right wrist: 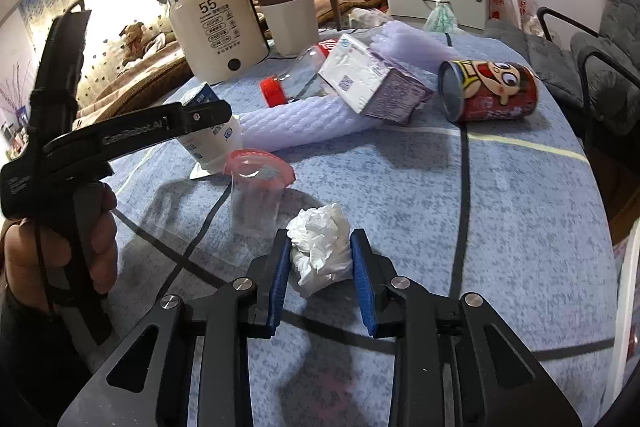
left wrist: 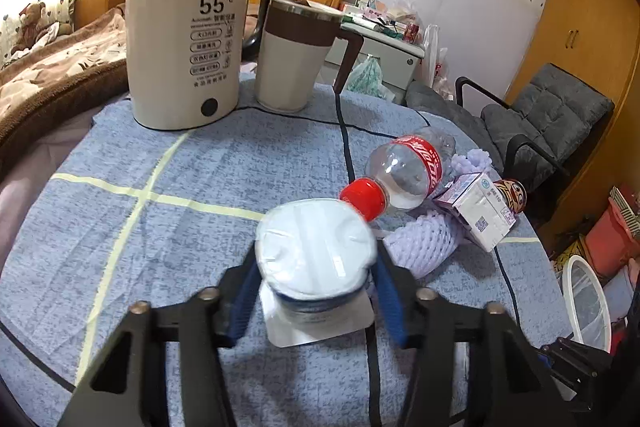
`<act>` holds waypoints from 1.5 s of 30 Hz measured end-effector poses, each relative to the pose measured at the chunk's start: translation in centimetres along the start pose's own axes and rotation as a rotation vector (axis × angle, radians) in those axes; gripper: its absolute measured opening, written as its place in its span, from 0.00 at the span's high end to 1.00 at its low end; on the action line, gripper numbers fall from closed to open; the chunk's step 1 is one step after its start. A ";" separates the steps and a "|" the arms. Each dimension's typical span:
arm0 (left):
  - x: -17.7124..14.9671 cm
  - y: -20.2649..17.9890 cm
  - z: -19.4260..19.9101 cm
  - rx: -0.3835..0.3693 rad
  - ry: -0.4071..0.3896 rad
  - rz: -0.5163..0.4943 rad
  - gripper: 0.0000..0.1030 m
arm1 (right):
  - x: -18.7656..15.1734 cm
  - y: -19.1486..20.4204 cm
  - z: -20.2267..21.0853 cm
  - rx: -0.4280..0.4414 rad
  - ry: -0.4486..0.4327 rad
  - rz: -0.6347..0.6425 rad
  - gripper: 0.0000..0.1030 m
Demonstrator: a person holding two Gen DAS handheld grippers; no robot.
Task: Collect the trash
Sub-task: 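Grasp the white yogurt cup with left tool while right tool grasps crumpled white tissue, then carry the yogurt cup and tissue with both tools over the white wastebasket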
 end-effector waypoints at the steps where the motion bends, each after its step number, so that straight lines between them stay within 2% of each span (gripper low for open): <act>1: 0.0 0.0 0.0 -0.001 -0.002 -0.001 0.50 | 0.0 -0.1 0.2 0.000 -0.002 -0.005 0.70; 7: 0.0 -0.2 1.0 -0.019 -0.025 -0.010 0.51 | -0.1 -1.0 1.5 -0.015 -0.018 -0.030 0.71; 18: 0.3 -1.3 5.7 -0.001 -0.080 -0.069 0.51 | 0.1 -2.0 4.9 -0.036 -0.064 -0.056 0.71; 23: 0.4 -2.3 7.9 -0.016 -0.098 -0.083 0.51 | 0.1 -2.4 6.8 -0.050 -0.086 -0.067 0.71; 35: -0.6 -7.4 11.3 -0.108 -0.106 -0.127 0.51 | -0.7 -4.1 11.9 -0.103 -0.134 -0.091 0.71; 45: -1.7 -11.8 12.0 -0.203 -0.089 -0.159 0.51 | -1.3 -6.5 15.1 -0.165 -0.160 -0.116 0.71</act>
Point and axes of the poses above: each gripper's, at about its wrist camera, not at the fingertips, and z roughly against the way its jaws point, y to its left, x to its top, the point moved 2 cm from there along -z, roughly the way its jaws point, and after that the axes turned 15 degrees about -y, right-handed, at the moved point
